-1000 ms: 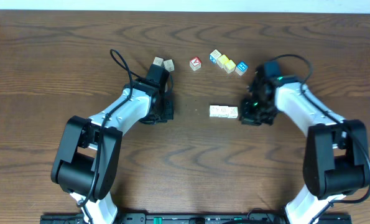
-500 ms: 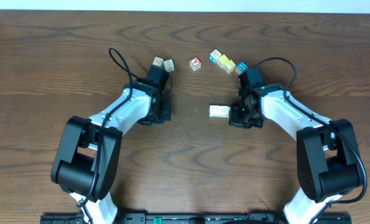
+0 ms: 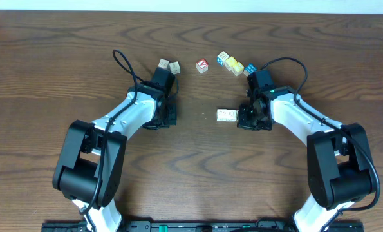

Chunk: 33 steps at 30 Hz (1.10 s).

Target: Lift 3 blocks

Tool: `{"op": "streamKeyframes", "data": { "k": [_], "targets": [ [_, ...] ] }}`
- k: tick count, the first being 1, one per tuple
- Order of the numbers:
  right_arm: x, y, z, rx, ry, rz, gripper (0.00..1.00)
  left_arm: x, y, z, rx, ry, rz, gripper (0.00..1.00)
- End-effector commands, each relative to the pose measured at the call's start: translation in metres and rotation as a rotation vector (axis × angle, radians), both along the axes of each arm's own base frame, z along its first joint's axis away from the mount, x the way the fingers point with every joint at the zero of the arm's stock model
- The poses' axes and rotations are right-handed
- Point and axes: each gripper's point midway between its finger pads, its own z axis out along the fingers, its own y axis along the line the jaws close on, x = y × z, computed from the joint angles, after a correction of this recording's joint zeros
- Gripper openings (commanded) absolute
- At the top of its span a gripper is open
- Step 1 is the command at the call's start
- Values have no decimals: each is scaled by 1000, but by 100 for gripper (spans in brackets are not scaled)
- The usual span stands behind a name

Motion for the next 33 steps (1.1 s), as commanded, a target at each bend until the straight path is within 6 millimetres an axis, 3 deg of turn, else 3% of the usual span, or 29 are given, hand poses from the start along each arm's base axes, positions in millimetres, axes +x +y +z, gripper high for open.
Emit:
{"op": "streamKeyframes", "data": {
  "k": [1,6,20,33],
  "targets": [
    [1,4,3,4,-14,1,1,-2,6,2,18,-6,-13,8],
    [-1,16,5,65,-5,12,1,-2,6,2,18,-6,-12,8],
    [-1,19,6,69,-9,22,1,-2,5,2,18,-6,-12,8],
    [2,35,17,156,-4,34,1,-2,5,2,18,-6,-12,8]
  ]
}}
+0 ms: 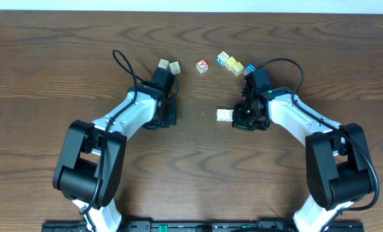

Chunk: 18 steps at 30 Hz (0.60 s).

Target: Lift 3 blocks

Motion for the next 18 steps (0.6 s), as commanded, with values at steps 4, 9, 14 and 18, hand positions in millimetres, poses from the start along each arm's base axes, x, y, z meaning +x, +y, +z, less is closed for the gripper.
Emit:
{"op": "streamKeyframes", "data": {
  "k": [4,9,14,18],
  "targets": [
    [6,9,13,37,-19,0,1,-2,5,2,18,-7,-12,8],
    [6,13,13,40,-34,42,1,-1,5,2,17,-7,-12,8],
    [7,17,14,-3,-63,85,1,0,5,2,16,-12,-12,8],
    [11,23,19,-20,-87,103,1,0,5,2,15,-13,-12,8]
  ]
}}
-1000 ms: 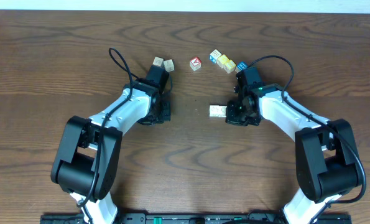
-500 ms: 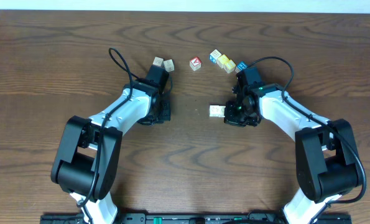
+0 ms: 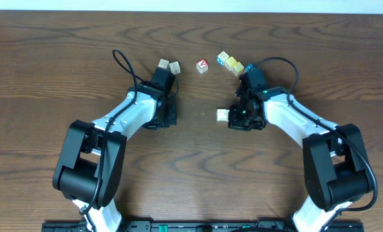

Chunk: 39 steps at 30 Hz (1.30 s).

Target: Lift 3 blocks

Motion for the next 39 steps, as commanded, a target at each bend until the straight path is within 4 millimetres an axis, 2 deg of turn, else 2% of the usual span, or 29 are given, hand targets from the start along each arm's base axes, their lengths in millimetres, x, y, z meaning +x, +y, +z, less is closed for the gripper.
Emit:
{"op": "streamKeyframes", "data": {
  "k": [1,9,19,23,27,29,32,36,39],
  "targets": [
    [13,9,15,-11,-67,33,1,-1,5,2,17,-9,-12,8],
    [16,3,15,-91,-96,38,1,-1,5,2,16,-10,-12,8],
    [13,12,16,-96,-103,58,1,1,4,2,14,-17,-12,8],
    [17,16,32,-80,-112,57,1,1,4,2,14,-17,-12,8],
    [29,11,65,-79,-141,46,1,1,4,2,14,-17,-12,8],
    [36,4,80,-89,-159,40,1,1,5,2,14,-17,-12,8],
    [46,-15,86,-136,-178,-2,1,1,5,2,14,-17,-12,8],
    [54,-50,78,-244,-184,-70,1,1,4,2,14,-16,-12,8],
    [52,-66,64,-251,-143,-129,1,1,5,2,14,-16,-12,8]
  ]
}}
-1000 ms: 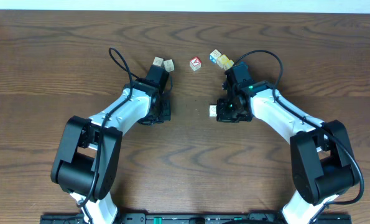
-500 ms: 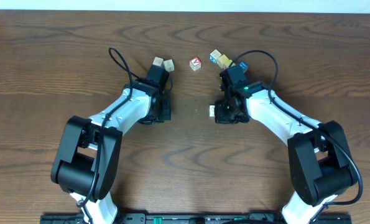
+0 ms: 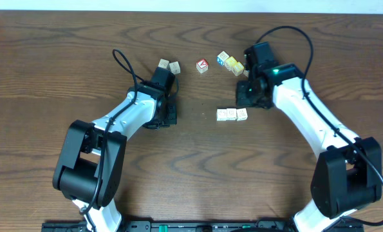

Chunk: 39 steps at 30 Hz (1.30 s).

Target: Lift 3 blocks

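Observation:
Three small pale blocks (image 3: 232,115) lie side by side in a short row on the table, just right of the middle. My right gripper (image 3: 248,98) hangs behind and slightly right of the row, apart from it, pointing down; its fingers are too dark to read. My left gripper (image 3: 168,116) sits low on the table, well left of the row, its fingers also unclear.
Loose blocks lie along the back: two tan ones (image 3: 168,65), a red-and-white one (image 3: 203,65), and a pale one (image 3: 224,58) beside a yellow one (image 3: 235,66) right by the right wrist. The wooden table (image 3: 49,77) stretches beyond both arms.
My right gripper was down over the right end of the block row, covering it. It now stands farther back and right, and the full row of three blocks shows. The left arm is unchanged.
The right gripper first sat just right of the row, with two blocks showing. It then stood farther left, covering more of the row at each moment. Now it is drawn back and three blocks lie uncovered. The left arm has stayed still.

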Tool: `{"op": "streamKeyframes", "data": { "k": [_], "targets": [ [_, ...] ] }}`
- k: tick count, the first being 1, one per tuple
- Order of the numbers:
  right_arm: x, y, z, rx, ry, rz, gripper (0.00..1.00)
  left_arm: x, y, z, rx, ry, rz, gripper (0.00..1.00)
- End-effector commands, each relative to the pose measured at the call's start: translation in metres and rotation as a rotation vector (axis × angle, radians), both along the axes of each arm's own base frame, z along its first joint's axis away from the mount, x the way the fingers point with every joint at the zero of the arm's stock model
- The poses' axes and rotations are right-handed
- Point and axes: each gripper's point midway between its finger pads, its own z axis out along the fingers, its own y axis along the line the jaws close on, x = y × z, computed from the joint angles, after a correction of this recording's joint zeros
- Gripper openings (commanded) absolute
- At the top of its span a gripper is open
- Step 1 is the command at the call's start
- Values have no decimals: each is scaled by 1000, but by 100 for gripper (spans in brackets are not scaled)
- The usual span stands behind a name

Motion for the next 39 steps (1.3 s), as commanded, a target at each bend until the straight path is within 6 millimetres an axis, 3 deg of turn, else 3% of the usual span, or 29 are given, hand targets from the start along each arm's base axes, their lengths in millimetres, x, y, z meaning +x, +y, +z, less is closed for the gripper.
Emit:
{"op": "streamKeyframes", "data": {
  "k": [1,6,13,39],
  "targets": [
    [-3,-26,-18,-57,37,-76,1,-1,5,2,16,-7,-12,8],
    [-9,-32,-40,-40,58,-111,1,-1,5,2,16,-8,-12,8],
    [-16,-18,-60,44,64,-130,1,-2,5,2,17,-5,-12,8],
    [-26,-5,-75,95,73,-101,1,-2,5,1,17,-4,-12,8]
  ]
}}
